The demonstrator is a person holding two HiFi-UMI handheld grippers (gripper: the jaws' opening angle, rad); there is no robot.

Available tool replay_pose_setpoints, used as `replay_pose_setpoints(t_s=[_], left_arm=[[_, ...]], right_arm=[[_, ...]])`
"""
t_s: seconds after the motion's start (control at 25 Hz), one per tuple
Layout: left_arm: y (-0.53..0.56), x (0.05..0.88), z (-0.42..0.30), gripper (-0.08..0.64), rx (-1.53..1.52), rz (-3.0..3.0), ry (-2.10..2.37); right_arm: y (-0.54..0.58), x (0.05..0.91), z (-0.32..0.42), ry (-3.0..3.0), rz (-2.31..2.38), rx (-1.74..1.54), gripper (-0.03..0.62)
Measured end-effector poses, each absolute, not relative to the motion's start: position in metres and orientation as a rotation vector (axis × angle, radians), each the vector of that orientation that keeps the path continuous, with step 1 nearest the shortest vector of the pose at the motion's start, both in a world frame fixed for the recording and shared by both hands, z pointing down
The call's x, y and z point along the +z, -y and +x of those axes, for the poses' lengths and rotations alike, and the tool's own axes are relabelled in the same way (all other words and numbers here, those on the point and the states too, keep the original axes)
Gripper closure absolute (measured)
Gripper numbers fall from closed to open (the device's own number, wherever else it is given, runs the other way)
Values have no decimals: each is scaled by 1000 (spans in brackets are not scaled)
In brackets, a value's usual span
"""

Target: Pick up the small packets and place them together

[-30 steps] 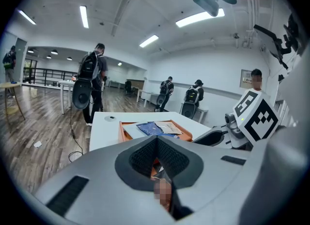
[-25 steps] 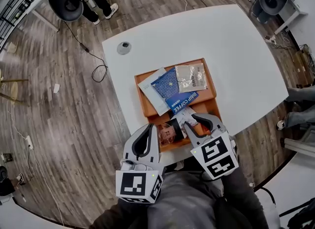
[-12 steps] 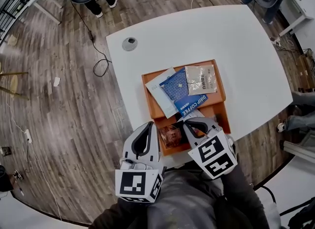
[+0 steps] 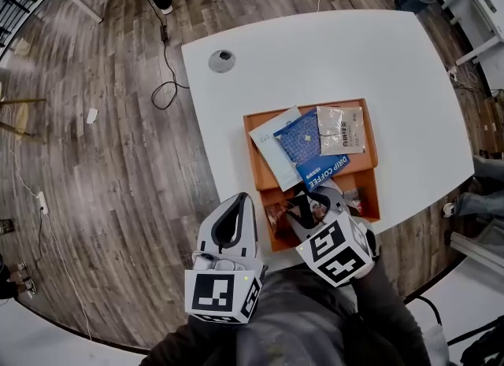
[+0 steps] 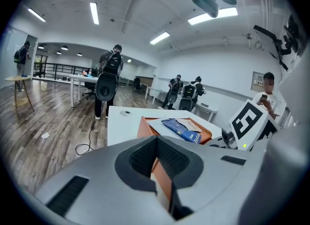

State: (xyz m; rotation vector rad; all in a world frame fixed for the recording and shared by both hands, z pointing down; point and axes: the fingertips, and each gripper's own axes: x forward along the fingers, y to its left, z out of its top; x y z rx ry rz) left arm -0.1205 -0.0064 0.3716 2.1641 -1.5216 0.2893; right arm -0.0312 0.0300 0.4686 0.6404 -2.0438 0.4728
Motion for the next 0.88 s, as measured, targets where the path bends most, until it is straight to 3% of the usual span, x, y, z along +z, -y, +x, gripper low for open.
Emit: replay_pose_setpoints(t_s=[0.4,0.76,0.88], left_arm=[[12,378,-131,565,284,2142,1522],[10,375,-135,565,277,2150,1526],[8,372,-135,565,271,2157,1531]], right_arm=[[-30,482,-31,1967,614,427,375],[-36,480,-37,1970,600,366,517],[-37,473,-38,1999,619,372,537]])
